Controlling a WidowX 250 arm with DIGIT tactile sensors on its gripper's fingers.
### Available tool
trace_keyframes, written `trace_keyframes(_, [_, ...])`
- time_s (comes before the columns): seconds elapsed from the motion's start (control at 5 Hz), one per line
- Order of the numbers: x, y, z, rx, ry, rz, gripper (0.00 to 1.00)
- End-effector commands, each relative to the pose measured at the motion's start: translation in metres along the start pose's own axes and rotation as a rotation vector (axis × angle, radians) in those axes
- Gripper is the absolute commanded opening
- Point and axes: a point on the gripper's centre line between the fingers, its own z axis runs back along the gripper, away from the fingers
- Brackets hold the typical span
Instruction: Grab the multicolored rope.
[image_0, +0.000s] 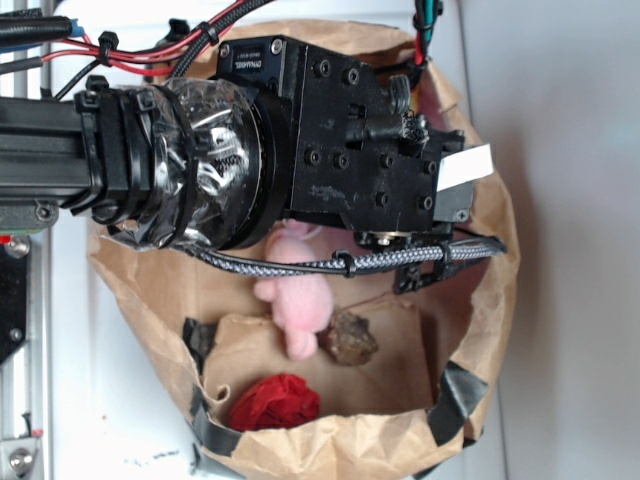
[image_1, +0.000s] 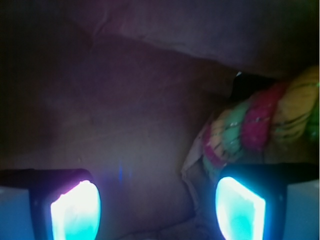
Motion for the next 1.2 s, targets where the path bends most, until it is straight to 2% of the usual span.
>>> trace_keyframes(0.0, [0.017, 0.011, 0.010, 0.024, -0.055, 0.035, 1.00])
trace_keyframes(0.4, [0.017, 0.011, 0.010, 0.024, -0.055, 0.035, 1.00])
trace_keyframes(0.6, [0.024, 0.019, 0.007, -0.079, 0.031, 0.253, 1.00])
trace_keyframes(1.0, [0.017, 0.027, 0.008, -0.126, 0.012, 0.272, 1.00])
